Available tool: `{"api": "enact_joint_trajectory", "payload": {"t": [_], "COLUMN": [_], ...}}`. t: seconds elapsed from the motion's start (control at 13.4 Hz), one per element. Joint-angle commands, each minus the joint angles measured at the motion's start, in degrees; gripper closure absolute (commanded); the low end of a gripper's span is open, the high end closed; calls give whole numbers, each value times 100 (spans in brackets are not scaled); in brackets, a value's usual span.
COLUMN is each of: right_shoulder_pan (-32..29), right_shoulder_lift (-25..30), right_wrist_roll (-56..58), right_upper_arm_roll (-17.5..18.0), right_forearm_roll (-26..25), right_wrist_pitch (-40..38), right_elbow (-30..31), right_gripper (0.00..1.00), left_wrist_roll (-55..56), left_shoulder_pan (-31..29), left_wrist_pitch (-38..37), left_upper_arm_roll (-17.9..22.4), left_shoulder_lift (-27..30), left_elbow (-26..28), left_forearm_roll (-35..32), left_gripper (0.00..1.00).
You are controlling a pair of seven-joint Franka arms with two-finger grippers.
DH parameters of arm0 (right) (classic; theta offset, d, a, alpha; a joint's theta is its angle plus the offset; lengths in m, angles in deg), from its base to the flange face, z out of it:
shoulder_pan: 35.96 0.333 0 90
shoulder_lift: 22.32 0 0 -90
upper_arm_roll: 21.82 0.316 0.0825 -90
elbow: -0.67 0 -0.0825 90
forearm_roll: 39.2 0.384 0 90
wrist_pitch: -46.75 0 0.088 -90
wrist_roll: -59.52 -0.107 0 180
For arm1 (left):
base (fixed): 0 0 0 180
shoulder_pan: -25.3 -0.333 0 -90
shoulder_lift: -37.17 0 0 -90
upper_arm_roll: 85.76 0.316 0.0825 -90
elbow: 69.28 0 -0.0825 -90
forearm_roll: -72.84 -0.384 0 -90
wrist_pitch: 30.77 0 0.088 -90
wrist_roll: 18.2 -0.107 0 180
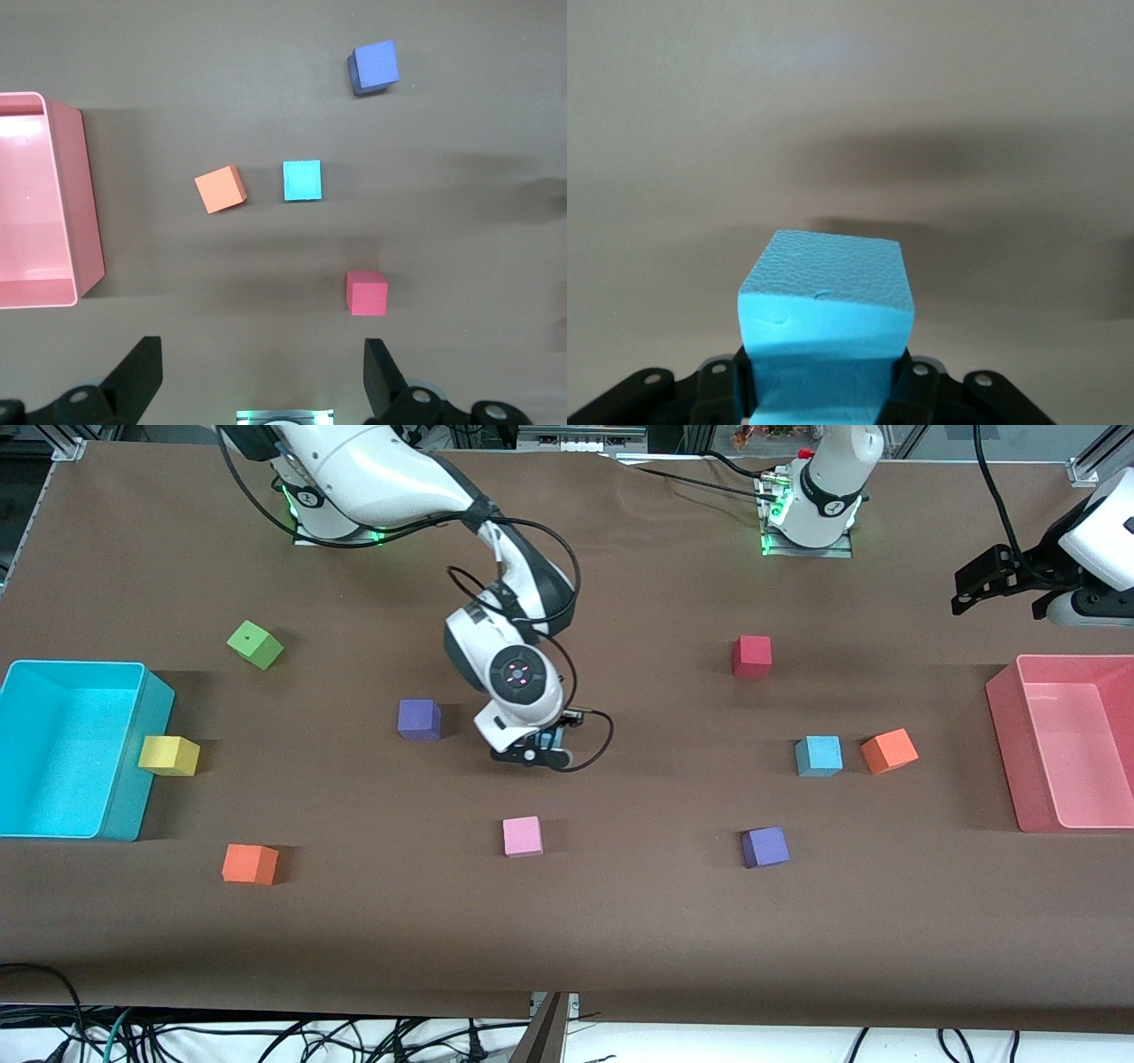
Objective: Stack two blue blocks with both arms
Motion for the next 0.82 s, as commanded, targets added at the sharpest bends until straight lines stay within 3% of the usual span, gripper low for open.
{"api": "enact_joint_trajectory", "payload": {"t": [0.0, 0.75], "right_shoulder_pan": [309, 433], "right_shoulder_lift": [-381, -540], "right_wrist_roll": [-169, 332], "right_upper_arm_roll": [-42, 160], "right_forearm_roll": [100, 91], "right_wrist_pitch": [340, 403], "right_elbow": [-253, -262], "right_gripper": [100, 100], "left_wrist_roll": [18, 27], "left_shoulder_pan": [-6, -15], "left_wrist_pitch": [80, 185], "left_upper_arm_roll": [-18, -18], "left_shoulder_lift": [41, -82], "left_elbow": [79, 88], "left_forearm_roll": [-152, -161], "left_gripper": [0, 0]}}
